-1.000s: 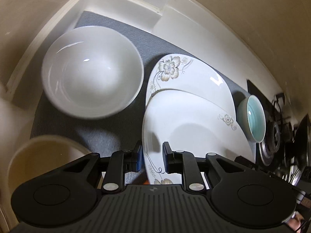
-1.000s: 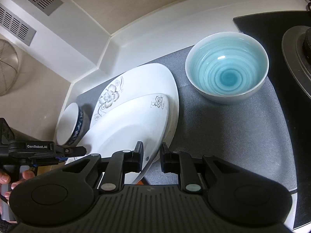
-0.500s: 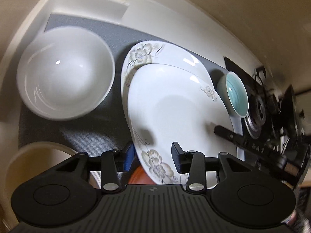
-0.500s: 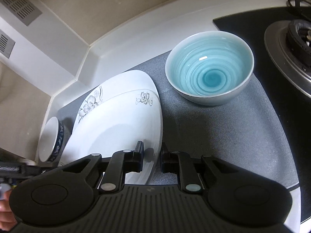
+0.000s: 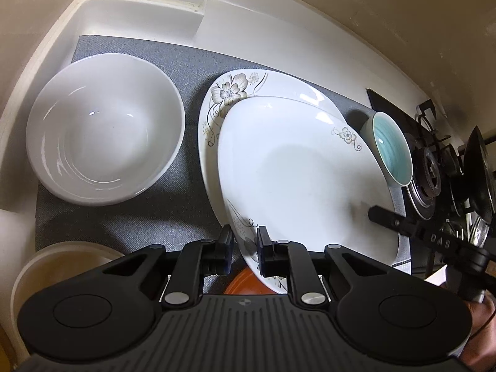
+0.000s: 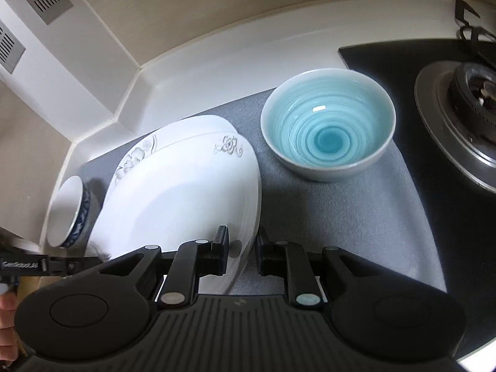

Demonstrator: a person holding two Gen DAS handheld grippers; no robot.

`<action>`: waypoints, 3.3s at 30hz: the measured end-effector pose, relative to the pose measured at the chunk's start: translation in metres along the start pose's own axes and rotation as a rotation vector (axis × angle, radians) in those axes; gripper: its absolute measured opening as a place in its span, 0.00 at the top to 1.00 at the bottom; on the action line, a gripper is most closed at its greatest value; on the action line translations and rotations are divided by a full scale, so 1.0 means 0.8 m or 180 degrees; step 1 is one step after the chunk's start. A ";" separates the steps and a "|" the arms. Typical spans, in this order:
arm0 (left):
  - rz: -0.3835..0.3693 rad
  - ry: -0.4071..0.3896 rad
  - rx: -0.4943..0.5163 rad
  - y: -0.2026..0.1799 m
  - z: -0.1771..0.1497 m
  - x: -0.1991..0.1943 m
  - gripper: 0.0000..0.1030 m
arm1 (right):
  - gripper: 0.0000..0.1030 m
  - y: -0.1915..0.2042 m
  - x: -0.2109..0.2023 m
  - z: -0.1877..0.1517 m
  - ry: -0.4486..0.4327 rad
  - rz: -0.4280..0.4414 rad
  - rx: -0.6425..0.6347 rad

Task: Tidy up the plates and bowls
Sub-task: 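Lower the flower-print plate onto the white square plate and open both grippers, then move both grippers to the brown plate rim and close on it, then carry the brown plate onto the stacked white plates and open both grippers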

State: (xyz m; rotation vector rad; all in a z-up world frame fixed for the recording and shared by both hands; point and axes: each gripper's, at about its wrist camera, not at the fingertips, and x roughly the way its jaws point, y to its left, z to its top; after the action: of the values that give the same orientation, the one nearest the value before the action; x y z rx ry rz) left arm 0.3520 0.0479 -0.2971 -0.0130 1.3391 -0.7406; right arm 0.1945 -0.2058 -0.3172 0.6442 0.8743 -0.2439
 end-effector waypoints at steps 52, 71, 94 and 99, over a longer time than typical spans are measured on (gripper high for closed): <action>0.0276 0.0210 0.0328 -0.039 -0.088 -0.009 0.28 | 0.92 0.044 -0.013 -0.121 0.0492 -0.0172 -0.0531; 0.0382 0.0396 0.0638 -0.054 -0.113 0.030 0.89 | 0.65 0.026 -0.033 -0.137 0.0337 -0.0292 -0.0441; 0.0147 0.0141 0.0431 -0.057 -0.103 -0.075 0.88 | 0.75 0.075 -0.104 -0.110 0.0003 -0.0138 -0.0752; 0.0087 0.0040 0.0221 -0.043 -0.091 -0.090 0.88 | 0.75 0.084 -0.098 -0.097 0.0028 -0.0014 -0.0635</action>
State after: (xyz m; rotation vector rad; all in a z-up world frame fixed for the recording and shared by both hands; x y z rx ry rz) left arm 0.2689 0.0857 -0.2399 0.0651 1.3224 -0.7647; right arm 0.1262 -0.1094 -0.2646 0.4579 0.8957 -0.1553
